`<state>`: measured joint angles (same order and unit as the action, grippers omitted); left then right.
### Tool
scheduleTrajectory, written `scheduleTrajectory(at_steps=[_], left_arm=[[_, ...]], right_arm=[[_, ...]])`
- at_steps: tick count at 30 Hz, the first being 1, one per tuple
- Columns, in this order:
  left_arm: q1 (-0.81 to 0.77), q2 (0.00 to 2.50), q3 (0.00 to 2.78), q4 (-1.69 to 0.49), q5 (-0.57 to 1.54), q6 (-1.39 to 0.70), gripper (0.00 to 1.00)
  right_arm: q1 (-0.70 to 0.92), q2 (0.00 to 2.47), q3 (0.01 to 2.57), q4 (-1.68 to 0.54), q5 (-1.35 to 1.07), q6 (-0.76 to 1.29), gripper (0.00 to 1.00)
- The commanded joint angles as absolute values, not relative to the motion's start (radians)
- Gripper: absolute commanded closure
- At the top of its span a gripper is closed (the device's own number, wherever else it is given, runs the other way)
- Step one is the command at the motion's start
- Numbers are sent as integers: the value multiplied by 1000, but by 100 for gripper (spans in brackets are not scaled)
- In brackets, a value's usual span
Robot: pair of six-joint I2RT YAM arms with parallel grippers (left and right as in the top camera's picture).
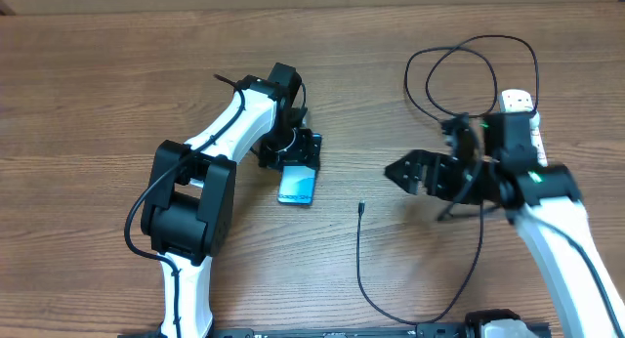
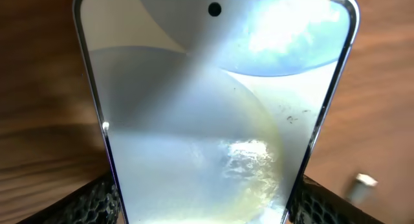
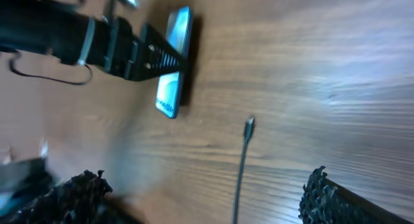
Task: Plug charger to phone and switch on socket
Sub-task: 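Move the right gripper toward the phone held by the left gripper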
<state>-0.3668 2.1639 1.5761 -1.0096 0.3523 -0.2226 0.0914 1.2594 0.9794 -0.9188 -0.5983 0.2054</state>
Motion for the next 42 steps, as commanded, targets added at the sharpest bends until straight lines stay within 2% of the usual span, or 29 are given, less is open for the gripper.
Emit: scheduleTrajectory(at_steps=[1,3,7,12,18,26,31,39,42], left_arm=[[-379,2249,1523,-1012,553,-152,20],[-379,2249,1523,-1013,579,-152,19],[-378,2249,1523,-1012,627,-154,20],[-378,2249,1523,-1008,638,-184,20],[-368,2249,1523,-997,676,-207,20],[-339,2249,1523,-981,805,-183,19],[-337,2249,1523,-974,813,-179,18],[-341,2249,1523,-963,916,-117,16],[-340,2249,1523,-959,916,-112,16]], right_arm=[[134,1396,969,-878,-734,207,0],[165,1478,969,-835,-765,210,0],[247,1621,969,-728,-787,255,12],[345,1716,969,-565,-775,368,15],[440,1730,969,-488,-580,503,18],[516,1730,969,-459,-381,603,35],[538,1730,969,-415,-382,603,51],[563,1730,969,-398,-382,603,65],[563,1730,969,-402,-381,603,74]])
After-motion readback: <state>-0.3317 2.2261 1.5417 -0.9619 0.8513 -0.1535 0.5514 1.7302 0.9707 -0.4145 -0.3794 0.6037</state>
